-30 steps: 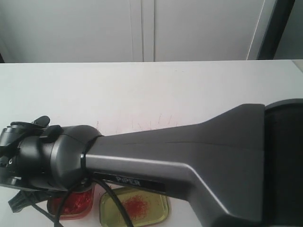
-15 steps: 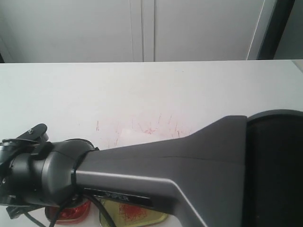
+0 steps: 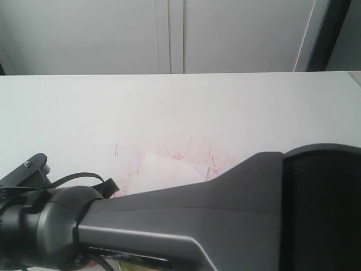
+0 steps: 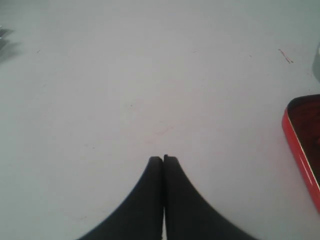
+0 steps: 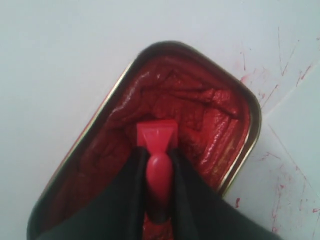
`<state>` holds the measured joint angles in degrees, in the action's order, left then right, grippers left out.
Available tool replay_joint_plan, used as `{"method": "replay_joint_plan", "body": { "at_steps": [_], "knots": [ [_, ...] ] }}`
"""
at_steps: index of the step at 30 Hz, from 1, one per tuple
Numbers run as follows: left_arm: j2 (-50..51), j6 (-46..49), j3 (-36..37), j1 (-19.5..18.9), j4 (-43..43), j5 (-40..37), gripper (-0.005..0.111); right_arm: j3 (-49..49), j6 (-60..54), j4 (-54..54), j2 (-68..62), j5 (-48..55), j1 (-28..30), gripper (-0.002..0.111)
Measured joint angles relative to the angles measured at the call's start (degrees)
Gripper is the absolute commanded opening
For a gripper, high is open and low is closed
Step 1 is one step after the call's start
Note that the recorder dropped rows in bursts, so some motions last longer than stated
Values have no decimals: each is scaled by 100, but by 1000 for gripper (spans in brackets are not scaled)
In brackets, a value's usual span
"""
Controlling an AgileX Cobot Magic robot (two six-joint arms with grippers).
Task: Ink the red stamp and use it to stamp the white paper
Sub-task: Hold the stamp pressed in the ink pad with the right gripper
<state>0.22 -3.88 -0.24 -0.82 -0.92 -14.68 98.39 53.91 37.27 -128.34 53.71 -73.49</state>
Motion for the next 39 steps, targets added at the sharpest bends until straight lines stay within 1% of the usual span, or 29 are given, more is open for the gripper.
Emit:
{"method": "replay_joint_plan", "body": {
  "at_steps": [6,15,39],
  "knots": [
    [0,0,0,0,0,0,0,-135,10,56,-34,104,-9,0],
    [0,0,0,0,0,0,0,-170,391,287,-34,117,-9,0],
    [0,0,0,0,0,0,0,-172,498,449,128,200,-47,0]
  ]
}}
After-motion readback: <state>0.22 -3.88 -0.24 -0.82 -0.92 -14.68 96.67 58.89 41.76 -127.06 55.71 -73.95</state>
